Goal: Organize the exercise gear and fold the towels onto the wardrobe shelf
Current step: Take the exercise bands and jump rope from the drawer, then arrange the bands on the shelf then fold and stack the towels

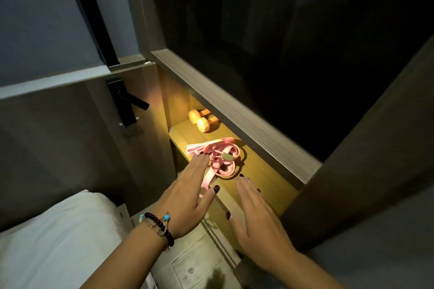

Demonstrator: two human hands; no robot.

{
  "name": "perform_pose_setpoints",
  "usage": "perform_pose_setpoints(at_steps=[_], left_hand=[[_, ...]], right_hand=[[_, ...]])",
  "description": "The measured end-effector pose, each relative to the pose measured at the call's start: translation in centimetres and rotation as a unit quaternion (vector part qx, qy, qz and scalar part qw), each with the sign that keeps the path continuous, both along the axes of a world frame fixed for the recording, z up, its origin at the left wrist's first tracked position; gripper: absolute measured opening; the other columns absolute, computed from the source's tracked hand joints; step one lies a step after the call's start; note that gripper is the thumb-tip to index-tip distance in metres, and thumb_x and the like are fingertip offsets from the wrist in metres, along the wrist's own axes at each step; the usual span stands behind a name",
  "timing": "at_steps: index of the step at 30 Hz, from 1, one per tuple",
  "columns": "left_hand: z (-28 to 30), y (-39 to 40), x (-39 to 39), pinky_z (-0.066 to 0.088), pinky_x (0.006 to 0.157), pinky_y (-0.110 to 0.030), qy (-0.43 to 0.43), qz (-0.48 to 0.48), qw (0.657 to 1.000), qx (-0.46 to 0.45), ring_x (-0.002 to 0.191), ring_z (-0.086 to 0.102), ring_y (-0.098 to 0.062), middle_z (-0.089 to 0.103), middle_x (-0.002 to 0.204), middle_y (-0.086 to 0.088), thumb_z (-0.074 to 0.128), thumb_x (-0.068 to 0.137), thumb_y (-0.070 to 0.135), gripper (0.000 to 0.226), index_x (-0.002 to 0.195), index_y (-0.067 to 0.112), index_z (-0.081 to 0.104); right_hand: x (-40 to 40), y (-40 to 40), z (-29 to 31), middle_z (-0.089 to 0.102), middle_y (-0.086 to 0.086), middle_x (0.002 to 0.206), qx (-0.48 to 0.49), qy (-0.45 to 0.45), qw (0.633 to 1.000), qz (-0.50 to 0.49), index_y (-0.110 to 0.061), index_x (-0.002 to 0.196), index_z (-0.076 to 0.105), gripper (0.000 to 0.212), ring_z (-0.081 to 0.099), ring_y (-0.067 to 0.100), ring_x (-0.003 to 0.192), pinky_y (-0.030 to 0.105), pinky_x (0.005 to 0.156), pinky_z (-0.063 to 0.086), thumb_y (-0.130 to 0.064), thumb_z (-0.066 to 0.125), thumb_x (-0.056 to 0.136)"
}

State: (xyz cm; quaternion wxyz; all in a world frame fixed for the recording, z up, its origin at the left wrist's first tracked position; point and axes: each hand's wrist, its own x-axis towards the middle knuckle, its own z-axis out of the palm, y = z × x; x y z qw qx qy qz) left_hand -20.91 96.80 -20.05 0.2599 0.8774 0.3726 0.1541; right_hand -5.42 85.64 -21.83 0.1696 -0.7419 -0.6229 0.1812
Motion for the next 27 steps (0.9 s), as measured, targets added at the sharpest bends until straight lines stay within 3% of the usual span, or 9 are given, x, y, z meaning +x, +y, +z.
perform_pose_setpoints(at_steps=[3,5,8,10,13,16,20,23,27], left_hand=[[1.1,-2.1,0.9,0.005,0.119,-0.021,0.021,-0.047,0.998,0.028,0.142,-0.013,0.005,-0.014,0.153,0.021,0.035,0.097,0.053,0.073,0.147,0.034,-0.015],[1.8,-2.9,1.5,-0.003,0.115,-0.016,0.035,-0.085,0.994,0.056,0.139,-0.019,0.008,-0.022,0.150,0.023,0.017,0.087,0.069,0.073,0.139,0.039,-0.025],[1.8,-3.4,2.8,0.000,0.117,-0.018,0.024,-0.145,0.987,0.057,0.139,-0.019,0.012,-0.019,0.151,0.026,0.005,0.078,0.071,0.069,0.134,0.049,-0.030],[1.4,-3.9,3.5,0.015,0.117,-0.026,-0.030,-0.185,0.980,0.071,0.144,-0.001,0.009,0.004,0.157,0.021,0.018,0.089,0.067,0.064,0.145,0.052,-0.010],[0.0,-5.4,5.6,0.018,0.115,-0.020,-0.080,-0.253,0.959,0.099,0.144,0.019,0.001,0.027,0.156,0.006,0.040,0.095,0.041,0.060,0.150,0.025,0.023],[-1.0,-7.4,7.5,0.016,0.119,-0.024,-0.087,-0.353,0.923,0.128,0.147,0.021,-0.011,0.026,0.158,-0.003,0.047,0.093,0.032,0.064,0.150,0.013,0.027],[-1.0,-10.0,9.1,0.029,0.115,-0.034,-0.101,-0.452,0.871,0.162,0.145,0.026,-0.019,0.033,0.155,-0.011,0.040,0.098,0.031,0.054,0.146,0.006,0.033],[-0.8,-12.3,10.1,0.023,0.117,-0.029,-0.098,-0.506,0.840,0.169,0.145,0.026,-0.018,0.033,0.154,-0.010,0.028,0.102,0.035,0.053,0.146,0.007,0.033],[-0.9,-15.7,11.9,0.015,0.118,-0.022,-0.089,-0.572,0.797,0.173,0.145,0.022,-0.013,0.028,0.156,-0.003,0.040,0.095,0.036,0.057,0.146,0.010,0.034]], right_hand=[[0.0,-3.2,0.2,-0.022,-0.026,0.152,0.048,0.019,0.998,-0.031,-0.040,0.145,-0.018,0.071,-0.019,-0.004,0.142,0.026,0.121,0.005,-0.049,0.033,0.096],[-0.1,-4.7,-0.1,-0.024,-0.031,0.151,0.080,0.025,0.995,-0.052,-0.048,0.142,-0.022,0.073,-0.016,-0.006,0.143,0.023,0.119,0.006,-0.055,0.025,0.086],[0.1,-6.7,-0.5,0.004,-0.023,0.159,0.169,0.010,0.979,-0.113,-0.038,0.152,0.001,0.079,0.011,0.001,0.146,0.020,0.116,0.016,-0.042,0.043,0.085],[0.0,-8.0,-0.3,0.013,-0.013,0.160,0.213,-0.009,0.968,-0.136,-0.024,0.153,0.016,0.077,0.019,0.007,0.146,0.015,0.115,0.017,-0.034,0.051,0.084],[-0.1,-10.9,0.1,0.016,-0.006,0.160,0.246,-0.051,0.950,-0.186,-0.019,0.152,0.017,0.076,0.023,0.013,0.146,0.025,0.112,0.028,-0.031,0.052,0.085],[-0.5,-14.1,-0.1,0.017,-0.001,0.160,0.239,-0.102,0.937,-0.233,-0.018,0.153,0.013,0.079,0.024,0.017,0.146,0.035,0.108,0.034,-0.030,0.053,0.086],[-1.5,-17.9,-1.0,0.016,-0.001,0.161,0.210,-0.132,0.914,-0.322,-0.019,0.154,0.011,0.075,0.021,0.016,0.146,0.028,0.115,0.024,-0.036,0.048,0.091],[-2.4,-21.0,-1.5,0.018,0.001,0.160,0.194,-0.138,0.892,-0.385,-0.015,0.153,0.017,0.069,0.023,0.017,0.146,0.028,0.115,0.025,-0.036,0.045,0.093],[-3.1,-25.2,-1.8,0.012,-0.006,0.161,0.183,-0.150,0.855,-0.462,-0.022,0.154,0.014,0.068,0.019,0.013,0.146,0.023,0.115,0.022,-0.041,0.041,0.095]])
